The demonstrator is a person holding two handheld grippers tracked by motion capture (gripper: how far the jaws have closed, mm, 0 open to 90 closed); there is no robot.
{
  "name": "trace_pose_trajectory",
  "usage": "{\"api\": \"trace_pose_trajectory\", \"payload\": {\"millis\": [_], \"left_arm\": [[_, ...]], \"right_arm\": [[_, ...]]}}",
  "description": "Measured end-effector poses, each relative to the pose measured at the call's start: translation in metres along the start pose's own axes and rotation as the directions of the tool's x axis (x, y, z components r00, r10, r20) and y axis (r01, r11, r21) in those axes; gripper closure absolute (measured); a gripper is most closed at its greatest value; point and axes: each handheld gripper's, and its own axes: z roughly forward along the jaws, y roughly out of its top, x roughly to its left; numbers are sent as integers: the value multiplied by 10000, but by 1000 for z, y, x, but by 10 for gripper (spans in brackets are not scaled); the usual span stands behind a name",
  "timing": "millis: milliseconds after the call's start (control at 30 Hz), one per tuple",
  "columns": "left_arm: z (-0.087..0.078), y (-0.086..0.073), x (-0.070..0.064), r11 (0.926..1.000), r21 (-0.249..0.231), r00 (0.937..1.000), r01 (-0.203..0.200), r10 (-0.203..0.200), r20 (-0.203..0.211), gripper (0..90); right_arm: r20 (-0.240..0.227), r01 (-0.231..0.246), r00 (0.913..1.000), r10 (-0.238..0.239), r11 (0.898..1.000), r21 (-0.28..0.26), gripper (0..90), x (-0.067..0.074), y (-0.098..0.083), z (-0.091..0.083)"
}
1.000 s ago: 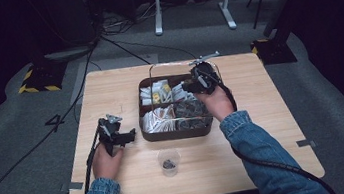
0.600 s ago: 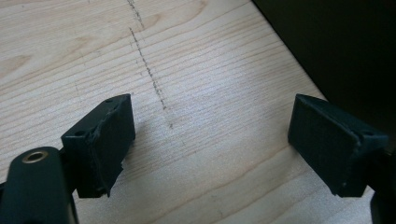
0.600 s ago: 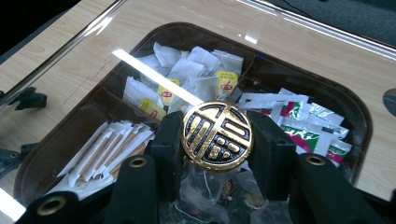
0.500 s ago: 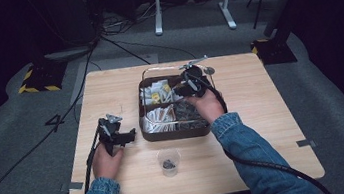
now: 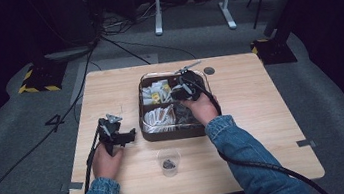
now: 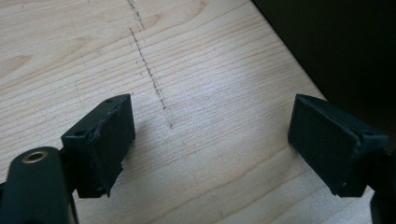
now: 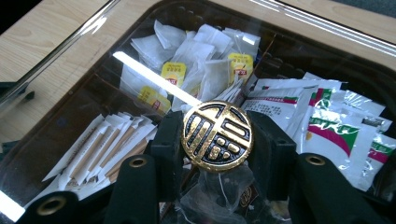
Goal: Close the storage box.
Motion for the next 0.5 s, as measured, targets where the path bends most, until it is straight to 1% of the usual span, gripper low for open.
{"api": "trace_pose_trajectory", "payload": {"millis": [333,500], "left_arm": [[0,0,0,10000,6,10000,0,0,-4,153],[0,0,0,10000,7,10000,7,-7,6,153]], "right_arm": [[38,-61,10000,60,9996,264,578,0,-4,14],[105,1,9999,-5,9995,322,578,1,-6,19]]}}
